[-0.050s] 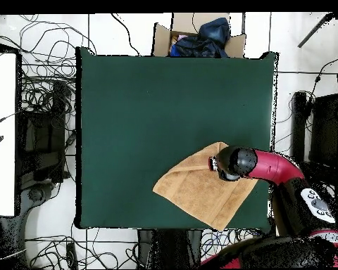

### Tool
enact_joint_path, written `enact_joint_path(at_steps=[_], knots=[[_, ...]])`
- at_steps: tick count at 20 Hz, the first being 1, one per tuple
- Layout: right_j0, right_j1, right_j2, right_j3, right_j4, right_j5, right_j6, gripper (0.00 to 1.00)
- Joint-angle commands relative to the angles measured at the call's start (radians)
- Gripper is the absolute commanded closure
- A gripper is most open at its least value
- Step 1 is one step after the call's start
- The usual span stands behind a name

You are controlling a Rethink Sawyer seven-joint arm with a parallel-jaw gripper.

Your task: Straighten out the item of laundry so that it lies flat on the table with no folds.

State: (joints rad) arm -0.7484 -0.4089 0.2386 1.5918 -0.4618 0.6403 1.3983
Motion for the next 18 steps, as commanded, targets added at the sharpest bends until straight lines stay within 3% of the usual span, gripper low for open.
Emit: enact_joint_path(at_steps=[1, 18], knots=[[-0.003, 0.030, 0.105, 0.099, 0.062, -0.106, 0.111, 0.00], [-0.035, 0.037, 0.161, 0.178, 0.151, -0.193, 0.121, 0.00]])
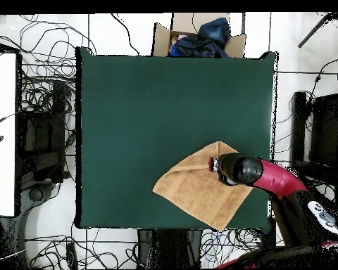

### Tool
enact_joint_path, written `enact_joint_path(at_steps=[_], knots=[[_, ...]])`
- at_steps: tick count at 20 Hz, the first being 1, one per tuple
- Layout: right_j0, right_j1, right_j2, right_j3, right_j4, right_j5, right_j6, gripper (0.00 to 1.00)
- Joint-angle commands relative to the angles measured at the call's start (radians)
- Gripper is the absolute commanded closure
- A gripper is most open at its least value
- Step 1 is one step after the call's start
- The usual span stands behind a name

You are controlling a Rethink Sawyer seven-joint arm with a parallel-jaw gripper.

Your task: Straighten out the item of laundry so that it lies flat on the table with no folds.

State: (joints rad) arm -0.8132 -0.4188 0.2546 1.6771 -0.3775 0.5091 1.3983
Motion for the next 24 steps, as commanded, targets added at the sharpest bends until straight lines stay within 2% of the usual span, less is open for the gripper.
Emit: enact_joint_path(at_steps=[1, 12, 24], knots=[[0.030, 0.046, 0.146, 0.095, 0.069, -0.066, 0.123, 0.00], [0.026, 0.028, 0.185, 0.143, 0.123, -0.130, 0.158, 0.00], [0.018, 0.038, 0.198, 0.154, 0.141, -0.168, 0.149, 0.00]])
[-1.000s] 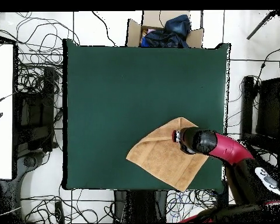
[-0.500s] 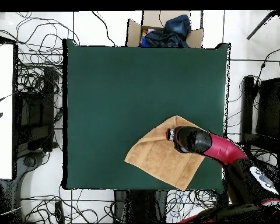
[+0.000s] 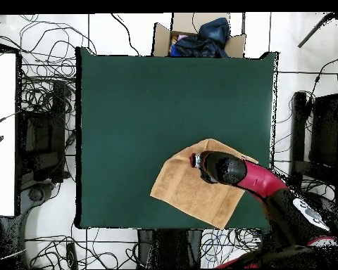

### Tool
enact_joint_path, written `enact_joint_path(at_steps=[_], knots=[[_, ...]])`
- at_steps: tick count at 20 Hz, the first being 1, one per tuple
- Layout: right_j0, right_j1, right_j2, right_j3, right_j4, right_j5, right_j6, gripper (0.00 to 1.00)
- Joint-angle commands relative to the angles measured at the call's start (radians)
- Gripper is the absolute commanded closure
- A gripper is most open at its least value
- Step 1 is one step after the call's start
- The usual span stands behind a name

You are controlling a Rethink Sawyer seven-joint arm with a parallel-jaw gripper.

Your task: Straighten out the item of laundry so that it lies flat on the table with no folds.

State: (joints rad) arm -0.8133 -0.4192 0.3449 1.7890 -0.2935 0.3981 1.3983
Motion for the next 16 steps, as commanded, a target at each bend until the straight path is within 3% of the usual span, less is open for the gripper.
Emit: enact_joint_path(at_steps=[1, 16], knots=[[0.019, 0.039, 0.108, 0.042, 0.056, -0.060, 0.150, 0.00], [0.003, 0.058, 0.156, 0.053, 0.026, -0.260, 0.178, 0.00]])
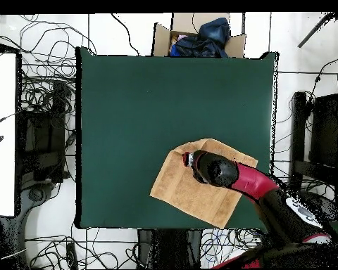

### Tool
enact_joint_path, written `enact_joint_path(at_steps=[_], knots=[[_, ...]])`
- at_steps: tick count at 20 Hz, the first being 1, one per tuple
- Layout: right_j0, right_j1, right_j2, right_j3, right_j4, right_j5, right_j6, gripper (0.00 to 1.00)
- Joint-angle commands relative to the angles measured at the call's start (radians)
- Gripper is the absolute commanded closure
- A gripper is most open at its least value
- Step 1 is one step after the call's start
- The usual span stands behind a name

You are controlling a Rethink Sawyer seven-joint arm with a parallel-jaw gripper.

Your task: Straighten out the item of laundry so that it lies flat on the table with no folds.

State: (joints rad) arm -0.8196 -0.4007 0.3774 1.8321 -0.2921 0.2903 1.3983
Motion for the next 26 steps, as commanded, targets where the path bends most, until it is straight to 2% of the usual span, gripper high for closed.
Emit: enact_joint_path(at_steps=[1, 14, 26], knots=[[0.008, 0.039, 0.127, 0.010, 0.021, -0.165, 0.177, 0.00], [-0.063, 0.095, 0.228, 0.042, 0.017, -0.356, 0.219, 0.00], [-0.071, 0.171, 0.228, 0.020, 0.029, -0.376, 0.211, 0.00]])
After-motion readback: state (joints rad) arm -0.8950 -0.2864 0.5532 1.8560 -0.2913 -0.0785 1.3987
